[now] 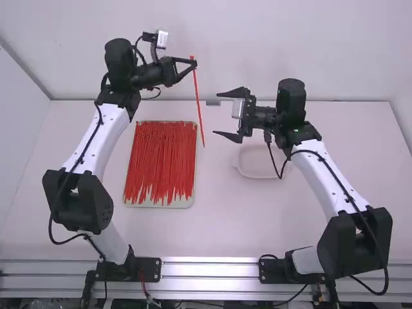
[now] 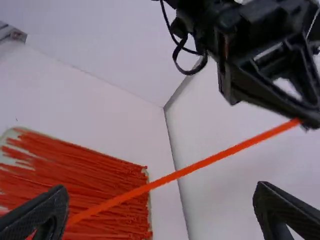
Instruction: Fasten the cable tie
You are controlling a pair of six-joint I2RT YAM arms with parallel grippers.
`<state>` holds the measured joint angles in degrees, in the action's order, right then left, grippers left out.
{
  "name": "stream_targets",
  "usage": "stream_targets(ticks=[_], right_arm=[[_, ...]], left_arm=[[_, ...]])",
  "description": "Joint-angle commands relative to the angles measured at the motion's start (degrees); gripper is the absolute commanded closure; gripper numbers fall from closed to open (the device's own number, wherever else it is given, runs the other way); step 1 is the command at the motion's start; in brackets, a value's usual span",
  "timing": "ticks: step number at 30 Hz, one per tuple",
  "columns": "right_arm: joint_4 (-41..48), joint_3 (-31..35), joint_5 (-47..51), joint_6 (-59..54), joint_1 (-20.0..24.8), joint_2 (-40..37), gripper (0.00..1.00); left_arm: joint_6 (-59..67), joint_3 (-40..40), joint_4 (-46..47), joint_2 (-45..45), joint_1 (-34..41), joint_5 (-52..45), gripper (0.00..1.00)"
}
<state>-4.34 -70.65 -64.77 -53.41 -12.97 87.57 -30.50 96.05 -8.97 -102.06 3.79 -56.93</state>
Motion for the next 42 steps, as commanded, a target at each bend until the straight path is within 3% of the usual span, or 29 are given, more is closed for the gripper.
stream_targets(ticks=[1, 10, 19, 29, 42], right_arm=[[0.72, -1.29, -1.55, -5.29, -0.17, 0.24, 0.02], [6.88, -1.29, -4.81, -16.17, -0.20, 0.24, 0.02], [14.12, -1.29, -6.14, -30.36, -1.20, 0.24, 0.02], [14.32, -1.29, -6.12, -38.66, -2.84, 0.24, 0.02], [14.25, -1.29, -14.71, -46.86, -3.15, 0.24, 0.02]], left_arm=[[-0.17, 1.44, 0.00, -0.39, -0.04, 5.46, 0.98], [-2.67, 1.44, -0.26, -3.15, -0.70, 6.49, 0.98], [-9.07, 1.44, -0.46, -4.68, -0.55, -2.25, 0.98], [-17.75, 1.44, 3.17, -4.72, -0.59, -13.68, 0.98], [-35.10, 1.42, 2.95, -4.72, -0.22, -17.05, 0.98]])
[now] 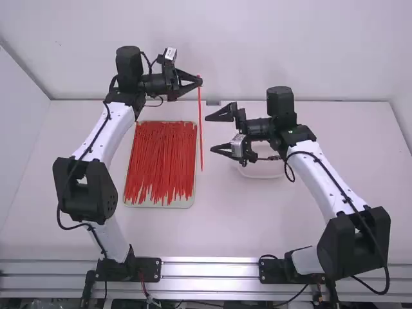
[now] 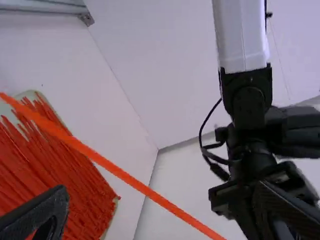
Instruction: Fasten the cable tie
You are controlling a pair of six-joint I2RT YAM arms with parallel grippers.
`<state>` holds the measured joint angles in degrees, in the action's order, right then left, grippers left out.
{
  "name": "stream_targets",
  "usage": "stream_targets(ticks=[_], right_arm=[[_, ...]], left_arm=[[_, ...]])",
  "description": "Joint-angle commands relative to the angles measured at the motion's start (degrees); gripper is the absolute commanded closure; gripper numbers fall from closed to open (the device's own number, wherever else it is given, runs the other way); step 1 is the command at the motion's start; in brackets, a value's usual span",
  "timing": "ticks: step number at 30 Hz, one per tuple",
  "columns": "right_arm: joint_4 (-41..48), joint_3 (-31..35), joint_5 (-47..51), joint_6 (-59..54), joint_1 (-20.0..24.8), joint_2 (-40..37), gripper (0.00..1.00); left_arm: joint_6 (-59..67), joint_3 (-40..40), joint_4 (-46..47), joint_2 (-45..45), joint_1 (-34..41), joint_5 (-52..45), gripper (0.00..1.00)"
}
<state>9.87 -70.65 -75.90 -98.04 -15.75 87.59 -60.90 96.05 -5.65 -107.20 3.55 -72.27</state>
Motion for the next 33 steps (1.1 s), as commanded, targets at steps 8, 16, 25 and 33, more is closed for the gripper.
stream_targets(ticks=[8, 16, 25, 33], right_arm=[[-0.44, -1.29, -8.26, -5.73, -0.39, 0.22, 0.02], [-0.74, -1.29, -11.85, -6.91, -0.37, 0.22, 0.21], [-1.18, -1.29, -12.81, -7.04, -0.37, 0.22, 0.45], [-2.12, -1.29, -12.81, -7.02, -0.39, 0.22, 0.71]], left_arm=[[-13.25, 1.42, -2.27, 0.42, 0.04, -0.24, 0.98], [-16.72, 1.42, -5.01, 0.42, 0.09, 1.14, 0.98], [-16.81, 1.42, -5.35, 0.42, 0.61, 1.86, 0.98], [-16.94, 1.40, -5.31, 0.42, 1.27, 3.04, 0.98]])
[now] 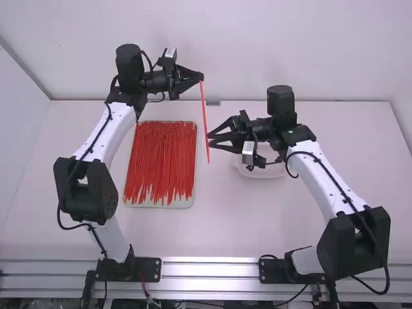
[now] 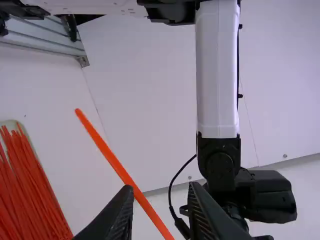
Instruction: Fasten the cable tie
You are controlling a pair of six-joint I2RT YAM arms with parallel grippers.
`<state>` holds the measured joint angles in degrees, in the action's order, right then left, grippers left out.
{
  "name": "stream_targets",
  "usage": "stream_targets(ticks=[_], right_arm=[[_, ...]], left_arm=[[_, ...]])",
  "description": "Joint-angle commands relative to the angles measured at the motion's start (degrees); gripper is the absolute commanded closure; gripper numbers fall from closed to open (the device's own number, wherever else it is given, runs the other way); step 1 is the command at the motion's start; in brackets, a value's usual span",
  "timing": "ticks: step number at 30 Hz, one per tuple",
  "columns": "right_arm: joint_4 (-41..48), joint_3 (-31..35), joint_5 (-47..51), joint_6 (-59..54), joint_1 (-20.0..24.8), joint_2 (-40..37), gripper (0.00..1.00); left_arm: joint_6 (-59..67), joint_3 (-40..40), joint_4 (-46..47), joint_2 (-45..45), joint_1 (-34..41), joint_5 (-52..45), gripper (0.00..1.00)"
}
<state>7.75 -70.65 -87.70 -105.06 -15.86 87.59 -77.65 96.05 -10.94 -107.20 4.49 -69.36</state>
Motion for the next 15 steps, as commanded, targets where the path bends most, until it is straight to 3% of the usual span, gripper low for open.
stream_targets(ticks=[1, 15], right_arm=[[0.00, -1.29, -1.01, 0.02, -0.28, 0.22, 0.71], [0.04, -1.29, -0.81, -1.51, -0.26, 0.22, 0.70]], left_arm=[[-0.20, 1.40, -0.04, 0.42, 0.35, 0.17, 0.98], [-3.61, 1.40, -2.16, 0.42, 1.97, 1.27, 0.98]])
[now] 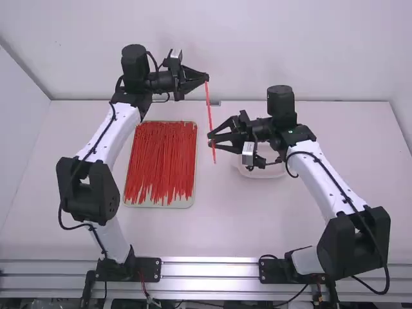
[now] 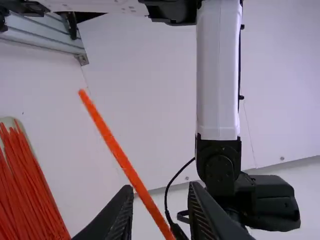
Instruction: Fasten the cable tie
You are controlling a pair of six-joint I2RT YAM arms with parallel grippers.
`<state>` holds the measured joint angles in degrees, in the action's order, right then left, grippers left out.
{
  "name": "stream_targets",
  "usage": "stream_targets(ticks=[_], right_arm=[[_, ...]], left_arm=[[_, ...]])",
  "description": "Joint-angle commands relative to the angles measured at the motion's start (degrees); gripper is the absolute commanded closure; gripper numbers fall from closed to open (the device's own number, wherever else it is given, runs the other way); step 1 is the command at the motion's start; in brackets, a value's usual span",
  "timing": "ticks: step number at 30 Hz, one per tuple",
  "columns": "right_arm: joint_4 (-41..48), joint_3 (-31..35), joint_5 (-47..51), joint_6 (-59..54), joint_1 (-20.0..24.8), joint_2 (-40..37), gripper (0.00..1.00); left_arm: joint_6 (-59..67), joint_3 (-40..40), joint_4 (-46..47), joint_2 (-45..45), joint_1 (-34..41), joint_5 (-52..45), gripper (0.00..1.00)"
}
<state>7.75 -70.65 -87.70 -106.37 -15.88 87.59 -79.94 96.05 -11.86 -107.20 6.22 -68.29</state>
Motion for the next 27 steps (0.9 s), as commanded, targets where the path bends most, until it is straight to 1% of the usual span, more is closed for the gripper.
stream_targets(ticks=[1, 6, 13, 16, 18, 19, 20, 21, 24, 27], right_arm=[[0.02, -1.29, -0.81, -0.20, -0.24, 0.22, 0.70], [0.00, -1.29, -0.79, -0.17, -0.24, 0.22, 0.71], [0.04, -1.29, -1.01, -0.17, 1.09, 0.22, 0.73], [0.02, -1.29, -0.98, -0.15, 1.25, 0.22, 0.82], [0.04, -1.29, -1.01, -0.20, 1.20, 0.22, 0.86], [0.07, -1.29, -1.01, -0.20, 1.14, 0.22, 0.91], [0.04, -1.29, -0.98, -0.20, 1.16, 0.22, 0.92], [0.02, -1.29, -1.01, -0.17, 1.20, 0.22, 0.95], [0.07, -1.29, -0.98, -0.20, 1.22, 0.22, 0.99], [0.07, -1.29, -0.98, -0.17, 1.22, 0.22, 1.00]], left_arm=[[-1.49, 1.40, -1.49, 0.42, 0.24, 0.22, 0.98], [-1.31, 1.40, -2.10, 0.42, -0.13, 0.20, 0.98], [-0.63, 1.40, -2.16, 0.42, -0.87, 0.22, 0.98], [-0.57, 1.40, -2.14, 0.42, -0.37, 0.42, 0.98], [-0.61, 1.40, -2.12, 0.42, -0.37, 0.39, 0.98], [-0.57, 1.40, -2.16, 0.42, -0.39, 0.39, 0.98], [-0.55, 1.40, -2.12, 0.42, -0.39, 0.39, 0.98], [-0.59, 1.40, -2.19, 0.42, -0.57, 0.42, 0.98], [-0.17, 1.40, -2.14, 0.42, -0.66, 0.42, 0.98], [-0.09, 1.40, -2.10, 0.42, -0.55, 0.42, 0.98]])
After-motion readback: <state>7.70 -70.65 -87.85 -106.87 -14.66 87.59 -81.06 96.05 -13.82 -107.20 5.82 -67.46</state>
